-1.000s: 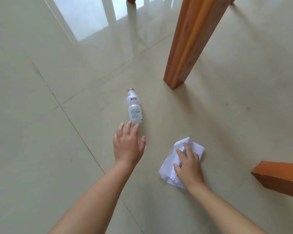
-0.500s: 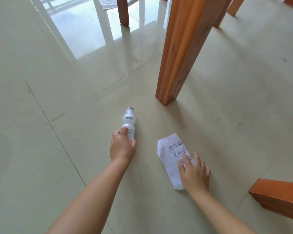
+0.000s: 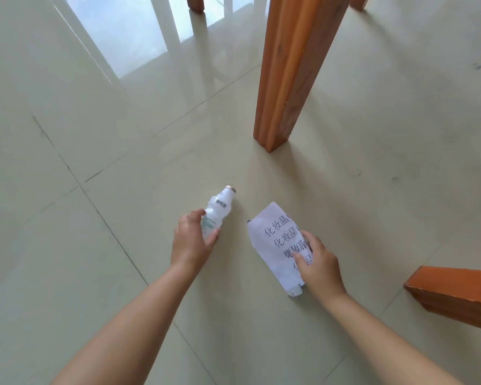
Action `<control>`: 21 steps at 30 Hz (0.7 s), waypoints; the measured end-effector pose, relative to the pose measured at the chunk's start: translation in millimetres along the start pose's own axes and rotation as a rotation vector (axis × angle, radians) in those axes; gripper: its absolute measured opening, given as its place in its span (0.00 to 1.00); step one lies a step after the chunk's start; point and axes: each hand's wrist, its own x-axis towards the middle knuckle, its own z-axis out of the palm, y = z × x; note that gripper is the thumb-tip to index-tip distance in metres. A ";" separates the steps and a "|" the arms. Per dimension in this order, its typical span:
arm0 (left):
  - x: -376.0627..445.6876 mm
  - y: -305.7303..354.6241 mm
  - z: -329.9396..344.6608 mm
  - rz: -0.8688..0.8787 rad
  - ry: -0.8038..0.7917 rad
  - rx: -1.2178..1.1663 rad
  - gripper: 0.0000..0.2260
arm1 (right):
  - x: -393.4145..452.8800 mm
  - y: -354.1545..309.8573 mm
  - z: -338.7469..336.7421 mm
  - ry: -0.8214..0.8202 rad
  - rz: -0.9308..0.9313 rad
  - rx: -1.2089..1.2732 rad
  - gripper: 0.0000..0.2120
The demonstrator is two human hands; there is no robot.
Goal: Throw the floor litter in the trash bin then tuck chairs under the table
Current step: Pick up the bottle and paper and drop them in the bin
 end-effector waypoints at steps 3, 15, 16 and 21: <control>-41.5 5.9 -32.2 -0.017 0.027 -0.098 0.19 | -23.7 -30.9 -25.8 0.014 -0.025 0.025 0.12; -325.4 124.1 -310.8 -0.391 0.160 -0.337 0.18 | -213.7 -278.4 -248.2 -0.339 -0.047 -0.079 0.09; -347.8 135.7 -334.5 -0.415 0.181 -0.338 0.18 | -223.5 -300.8 -266.2 -0.367 -0.073 -0.075 0.09; -427.2 180.6 -425.6 -0.462 0.290 -0.349 0.18 | -248.1 -402.1 -335.3 -0.468 -0.292 -0.126 0.09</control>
